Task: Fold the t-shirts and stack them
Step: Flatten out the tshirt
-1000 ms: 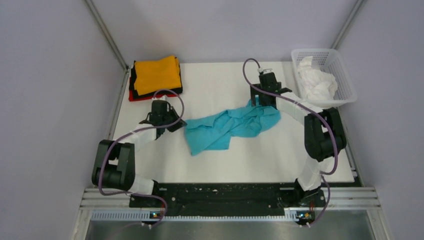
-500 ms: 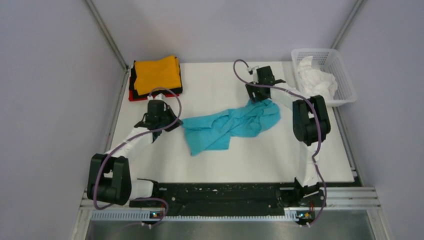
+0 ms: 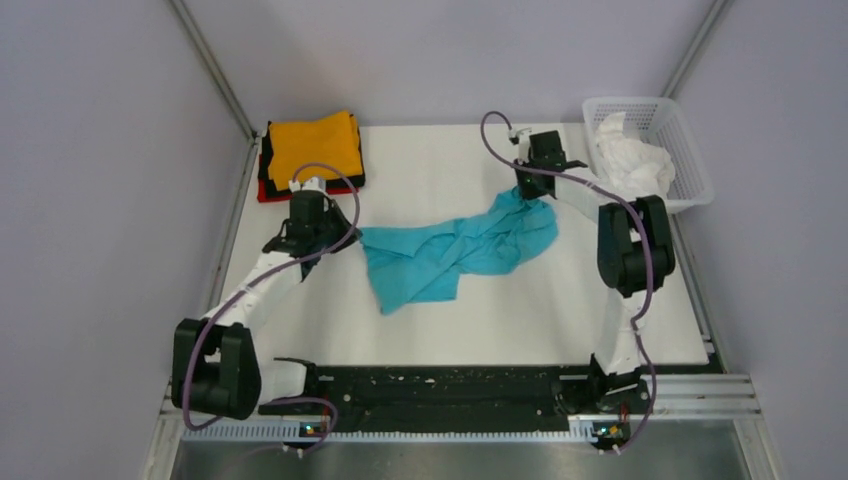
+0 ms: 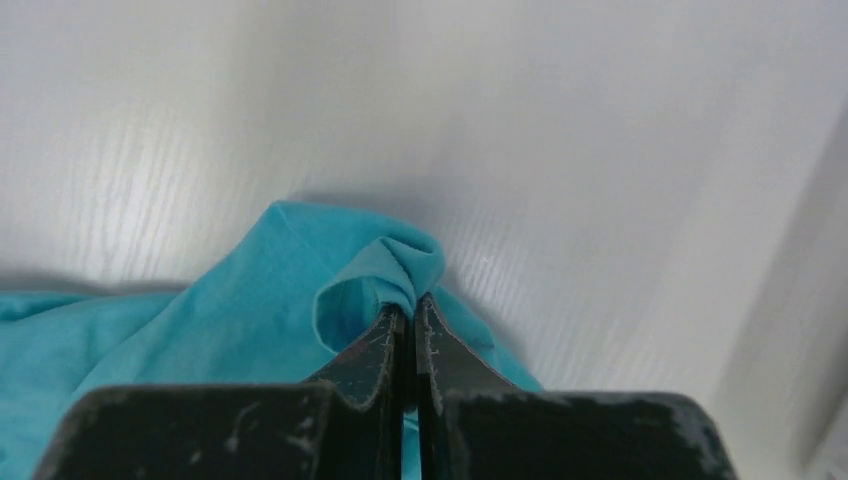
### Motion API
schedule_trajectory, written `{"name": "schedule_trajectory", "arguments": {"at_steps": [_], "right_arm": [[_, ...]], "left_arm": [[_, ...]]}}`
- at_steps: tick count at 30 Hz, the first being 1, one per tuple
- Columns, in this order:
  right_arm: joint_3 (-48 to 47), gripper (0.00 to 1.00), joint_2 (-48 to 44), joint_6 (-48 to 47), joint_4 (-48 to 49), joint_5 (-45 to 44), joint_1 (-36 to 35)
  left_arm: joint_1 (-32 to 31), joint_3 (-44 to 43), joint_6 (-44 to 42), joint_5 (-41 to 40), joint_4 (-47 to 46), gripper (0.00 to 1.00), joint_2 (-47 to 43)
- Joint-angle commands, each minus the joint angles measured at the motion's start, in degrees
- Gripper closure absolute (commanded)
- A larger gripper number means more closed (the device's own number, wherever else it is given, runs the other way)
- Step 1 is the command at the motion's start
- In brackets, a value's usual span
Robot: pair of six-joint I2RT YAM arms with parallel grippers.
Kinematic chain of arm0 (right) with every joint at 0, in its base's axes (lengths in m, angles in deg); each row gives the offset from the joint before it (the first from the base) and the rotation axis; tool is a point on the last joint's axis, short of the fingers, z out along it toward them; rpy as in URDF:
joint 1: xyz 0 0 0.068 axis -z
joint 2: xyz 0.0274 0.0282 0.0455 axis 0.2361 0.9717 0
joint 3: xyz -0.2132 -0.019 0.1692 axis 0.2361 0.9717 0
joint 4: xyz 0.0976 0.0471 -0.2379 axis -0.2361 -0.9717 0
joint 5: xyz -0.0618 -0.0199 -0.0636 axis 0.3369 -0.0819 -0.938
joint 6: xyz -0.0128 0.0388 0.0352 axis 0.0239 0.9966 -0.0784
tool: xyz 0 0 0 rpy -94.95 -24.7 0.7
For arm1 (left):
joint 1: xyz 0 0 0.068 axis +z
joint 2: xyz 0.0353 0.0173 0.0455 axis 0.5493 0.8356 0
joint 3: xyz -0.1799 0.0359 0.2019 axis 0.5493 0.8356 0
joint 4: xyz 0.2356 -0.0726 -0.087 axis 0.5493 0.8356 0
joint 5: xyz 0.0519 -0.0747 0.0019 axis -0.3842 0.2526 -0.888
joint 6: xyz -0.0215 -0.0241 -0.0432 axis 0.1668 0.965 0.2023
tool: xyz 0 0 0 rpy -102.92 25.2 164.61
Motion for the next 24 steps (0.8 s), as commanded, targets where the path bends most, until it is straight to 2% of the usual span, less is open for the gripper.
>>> {"name": "schedule_trajectory", "arguments": {"at_steps": [1,9,14,18,24], "right_arm": [[2.75,1.00,-17.09,3.49,8.09,-4.26,-0.33],[9.63,1.00,-42.05,5.77,10.11,-4.19,-0.33],[9.18,1.00,-55.10,6.74,8.91,-0.71,-0.37],[5.36,1.00,-62.90,6.74,6.75,2.79,-0.38],[-3.39,1.00,-68.73,9.10,1.90,9.82,-0.42]], "left_arm": [[0.18,-6.94,-2.29,-4.68,-0.75,1.00,-8.16],[0.09,-10.25,-4.64,-11.08,-6.03,1.00,-26.49],[0.09,-15.75,-7.49,-13.94,-4.58,1.00,-36.60],[0.09,-22.19,-10.52,-10.85,-4.75,1.00,-41.08],[0.09,-34.69,-13.84,-3.88,-2.81,1.00,-41.83]]}}
